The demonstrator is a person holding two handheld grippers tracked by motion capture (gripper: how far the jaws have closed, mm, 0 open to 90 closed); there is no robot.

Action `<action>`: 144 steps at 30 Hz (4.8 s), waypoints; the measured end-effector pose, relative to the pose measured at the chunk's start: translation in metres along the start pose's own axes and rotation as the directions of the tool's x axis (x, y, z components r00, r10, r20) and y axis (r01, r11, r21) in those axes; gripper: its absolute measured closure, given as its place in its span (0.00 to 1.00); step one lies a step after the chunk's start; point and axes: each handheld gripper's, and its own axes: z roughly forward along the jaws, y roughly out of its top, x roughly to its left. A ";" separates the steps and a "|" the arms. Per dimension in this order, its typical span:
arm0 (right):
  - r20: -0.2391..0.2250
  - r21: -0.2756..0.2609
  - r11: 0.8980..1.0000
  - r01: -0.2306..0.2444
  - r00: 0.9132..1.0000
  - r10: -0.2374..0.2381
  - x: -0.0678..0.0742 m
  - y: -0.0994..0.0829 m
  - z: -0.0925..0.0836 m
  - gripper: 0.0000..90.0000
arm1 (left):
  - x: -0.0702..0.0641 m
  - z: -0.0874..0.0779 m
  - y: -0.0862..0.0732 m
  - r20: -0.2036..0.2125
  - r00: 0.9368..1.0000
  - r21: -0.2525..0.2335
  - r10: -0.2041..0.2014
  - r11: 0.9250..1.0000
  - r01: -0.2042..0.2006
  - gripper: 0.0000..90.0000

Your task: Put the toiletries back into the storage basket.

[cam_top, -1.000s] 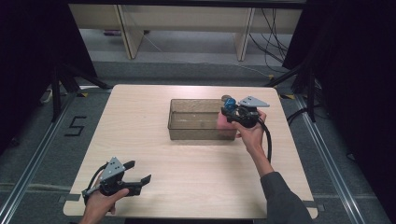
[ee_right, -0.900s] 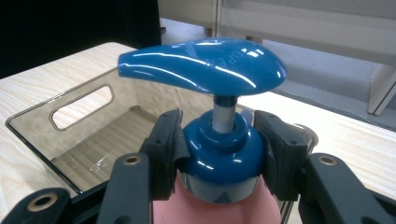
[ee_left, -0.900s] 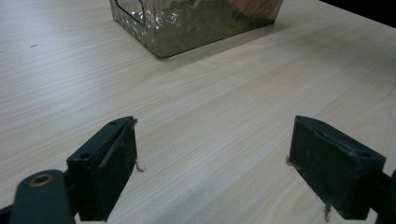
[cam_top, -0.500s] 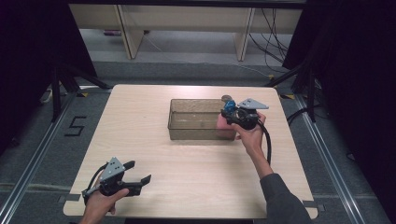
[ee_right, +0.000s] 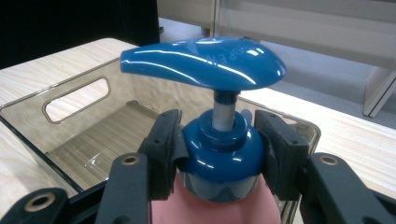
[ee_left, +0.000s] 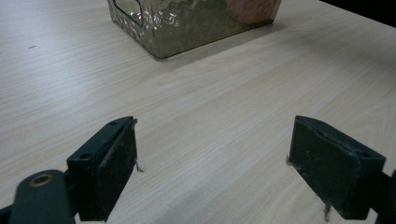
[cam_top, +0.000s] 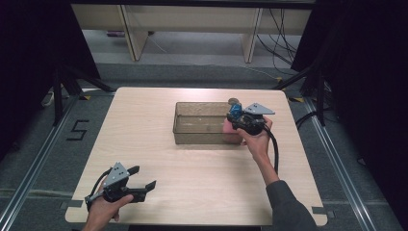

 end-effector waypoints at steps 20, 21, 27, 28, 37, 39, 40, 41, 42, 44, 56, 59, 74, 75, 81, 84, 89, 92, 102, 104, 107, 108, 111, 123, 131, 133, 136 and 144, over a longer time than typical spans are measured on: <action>-0.035 -0.044 0.985 -0.168 0.985 0.167 -0.007 0.004 -0.012 0.29 | 0.000 -0.001 0.000 -0.002 1.000 -0.008 0.003 1.000 -0.003 0.16; -0.020 -0.042 0.988 -0.150 0.989 0.149 -0.008 0.004 -0.014 0.29 | 0.000 -0.001 0.001 0.000 1.000 -0.010 0.003 1.000 -0.003 0.16; -0.037 -0.057 0.983 -0.173 0.985 0.171 -0.007 0.006 -0.016 0.28 | 0.000 -0.002 0.001 -0.004 1.000 -0.005 0.004 1.000 -0.004 0.16; -0.043 -0.053 0.982 -0.183 0.983 0.180 -0.006 0.006 -0.017 0.28 | 0.000 -0.002 0.001 -0.002 1.000 -0.008 0.003 1.000 -0.003 0.16; -0.042 -0.057 0.981 -0.187 0.982 0.185 -0.007 0.006 -0.019 0.26 | 0.001 -0.002 0.000 0.000 1.000 -0.002 0.010 1.000 -0.010 0.16; -0.040 -0.061 0.982 -0.181 0.983 0.178 -0.007 0.006 -0.020 0.25 | 0.001 -0.002 0.000 0.000 1.000 -0.001 0.009 1.000 -0.009 0.16; -0.038 -0.062 0.982 -0.177 0.984 0.175 -0.007 0.006 -0.020 0.25 | 0.000 -0.002 0.000 -0.001 1.000 -0.004 0.004 1.000 -0.004 0.16; -0.039 -0.061 0.983 -0.173 0.985 0.171 -0.007 0.005 -0.021 0.25 | 0.001 -0.002 0.000 0.000 1.000 0.002 0.011 1.000 -0.011 0.16; -0.039 -0.061 0.983 -0.173 0.985 0.171 -0.007 0.005 -0.021 0.25 | 0.001 -0.002 0.000 0.000 1.000 0.000 0.010 1.000 -0.010 0.16; -0.043 -0.058 0.981 -0.186 0.982 0.184 -0.007 0.005 -0.021 0.25 | 0.001 -0.002 0.000 0.000 1.000 0.000 0.010 1.000 -0.010 0.16; -0.049 -0.060 0.979 -0.193 0.981 0.190 -0.006 0.006 -0.025 0.25 | 0.001 -0.001 0.000 0.003 1.000 -0.003 0.003 1.000 -0.003 0.16; -0.049 -0.046 0.980 -0.194 0.980 0.192 -0.003 0.004 -0.027 0.25 | 0.002 -0.002 0.000 -0.003 1.000 0.006 0.009 1.000 -0.009 0.16; -0.064 -0.054 0.984 -0.171 0.984 0.168 0.005 0.003 -0.037 0.25 | 0.002 -0.002 0.000 0.001 1.000 0.004 0.003 1.000 -0.003 0.16; -0.061 -0.049 0.985 -0.163 0.985 0.160 0.005 0.002 -0.038 0.25 | 0.002 -0.002 0.000 0.001 1.000 0.005 0.004 1.000 -0.004 0.16; -0.063 -0.045 0.981 -0.188 0.981 0.185 0.008 0.000 -0.048 0.24 | 0.002 -0.002 0.000 0.001 1.000 0.007 0.006 1.000 -0.006 0.16; -0.058 -0.059 0.985 -0.160 0.986 0.157 0.007 0.000 -0.053 0.25 | 0.001 -0.002 0.000 0.003 1.000 0.001 0.003 1.000 -0.003 0.16; -0.068 -0.050 0.979 -0.196 0.979 0.192 0.011 -0.002 -0.058 0.25 | 0.001 -0.002 0.001 0.002 1.000 -0.001 0.000 1.000 0.000 0.16; -0.075 -0.048 0.981 -0.187 0.980 0.183 0.014 -0.002 -0.060 0.24 | 0.001 -0.002 0.000 0.001 1.000 -0.001 0.001 1.000 -0.001 0.16; -0.093 -0.050 0.989 -0.141 0.986 0.136 0.024 -0.004 -0.066 0.23 | 0.001 -0.002 0.001 0.003 1.000 0.001 0.005 1.000 -0.005 0.16; -0.093 -0.046 0.988 -0.151 0.985 0.146 0.026 -0.006 -0.067 0.23 | 0.001 -0.002 0.001 0.002 1.000 0.002 0.007 1.000 -0.007 0.16; -0.095 -0.041 0.987 -0.154 0.984 0.149 0.029 -0.008 -0.068 0.23 | 0.001 -0.002 0.001 0.000 1.000 0.001 0.003 1.000 -0.003 0.16; -0.102 -0.040 0.985 -0.169 0.981 0.165 0.031 -0.009 -0.068 0.23 | 0.001 -0.002 0.001 0.000 1.000 -0.003 -0.001 1.000 0.001 0.16; -0.104 -0.043 0.988 -0.149 0.984 0.144 0.032 -0.010 -0.069 0.23 | 0.001 -0.002 0.001 0.001 1.000 -0.003 -0.003 1.000 0.003 0.16; -0.127 -0.038 0.988 -0.148 0.982 0.142 0.043 -0.014 -0.077 0.23 | 0.001 0.000 0.000 -0.005 1.000 0.001 -0.009 1.000 0.009 0.16; -0.151 -0.034 0.989 -0.147 0.978 0.141 0.051 -0.019 -0.075 0.23 | 0.002 0.001 0.001 -0.008 1.000 -0.004 -0.015 1.000 0.015 0.16; -0.156 -0.032 0.987 -0.155 0.977 0.148 0.052 -0.020 -0.074 0.23 | 0.002 0.000 0.001 -0.011 1.000 -0.002 -0.014 1.000 0.014 0.16; -0.157 -0.035 0.990 -0.139 0.979 0.132 0.053 -0.020 -0.074 0.23 | 0.001 0.000 0.001 -0.013 1.000 0.000 -0.009 1.000 0.009 0.16; -0.154 -0.037 0.992 -0.121 0.982 0.114 0.056 -0.020 -0.078 0.23 | 0.001 0.000 0.000 -0.005 1.000 -0.008 -0.004 1.000 0.004 0.16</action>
